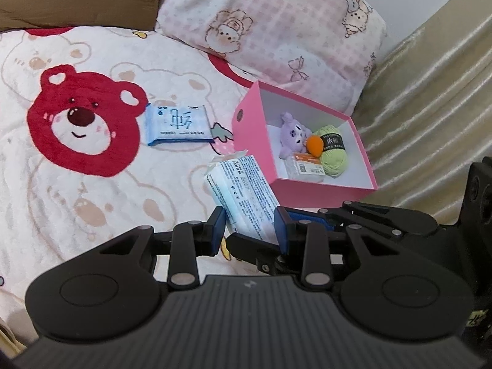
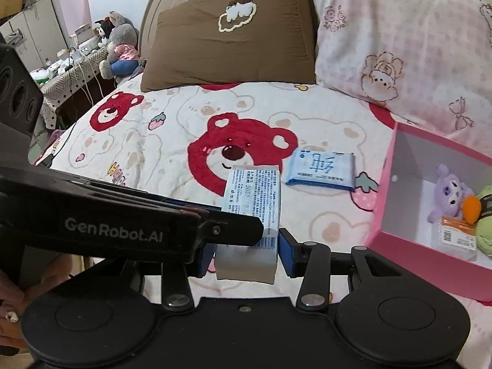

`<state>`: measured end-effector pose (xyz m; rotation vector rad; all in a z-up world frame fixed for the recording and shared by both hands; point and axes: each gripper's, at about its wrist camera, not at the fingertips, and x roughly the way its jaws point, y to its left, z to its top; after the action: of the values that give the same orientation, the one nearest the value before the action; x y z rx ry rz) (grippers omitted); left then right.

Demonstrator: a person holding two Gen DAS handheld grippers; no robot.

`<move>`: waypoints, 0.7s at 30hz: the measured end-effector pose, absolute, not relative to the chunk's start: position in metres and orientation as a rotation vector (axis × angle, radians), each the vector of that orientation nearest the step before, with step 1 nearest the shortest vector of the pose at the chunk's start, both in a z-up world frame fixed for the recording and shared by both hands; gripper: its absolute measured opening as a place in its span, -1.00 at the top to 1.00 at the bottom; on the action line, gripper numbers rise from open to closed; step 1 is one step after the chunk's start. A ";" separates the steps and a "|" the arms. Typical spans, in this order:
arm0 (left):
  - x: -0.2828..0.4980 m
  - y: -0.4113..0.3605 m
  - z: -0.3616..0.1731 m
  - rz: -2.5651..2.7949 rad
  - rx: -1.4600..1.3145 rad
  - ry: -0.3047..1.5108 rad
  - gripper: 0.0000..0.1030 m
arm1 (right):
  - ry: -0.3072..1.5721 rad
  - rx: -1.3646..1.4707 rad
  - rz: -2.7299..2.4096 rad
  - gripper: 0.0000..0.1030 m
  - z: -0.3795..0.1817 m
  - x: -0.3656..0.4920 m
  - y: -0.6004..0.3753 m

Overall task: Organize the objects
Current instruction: 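Lower the white box into the pink box beside the plush toy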

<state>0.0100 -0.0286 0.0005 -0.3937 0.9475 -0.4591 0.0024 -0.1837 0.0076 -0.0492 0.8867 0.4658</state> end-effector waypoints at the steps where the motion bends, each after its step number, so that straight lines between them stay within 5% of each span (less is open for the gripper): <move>1: 0.010 -0.032 0.002 -0.462 -0.389 0.949 0.38 | 0.891 -0.046 0.465 0.05 0.008 0.002 -0.187; 21: 0.036 -0.108 0.039 -0.614 -0.292 0.951 0.39 | 0.780 0.021 0.431 0.05 0.030 -0.002 -0.267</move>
<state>0.0362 -0.1080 0.0390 -0.2915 0.9509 -0.6139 -0.0023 -0.2671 0.0301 0.0215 0.7801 0.4314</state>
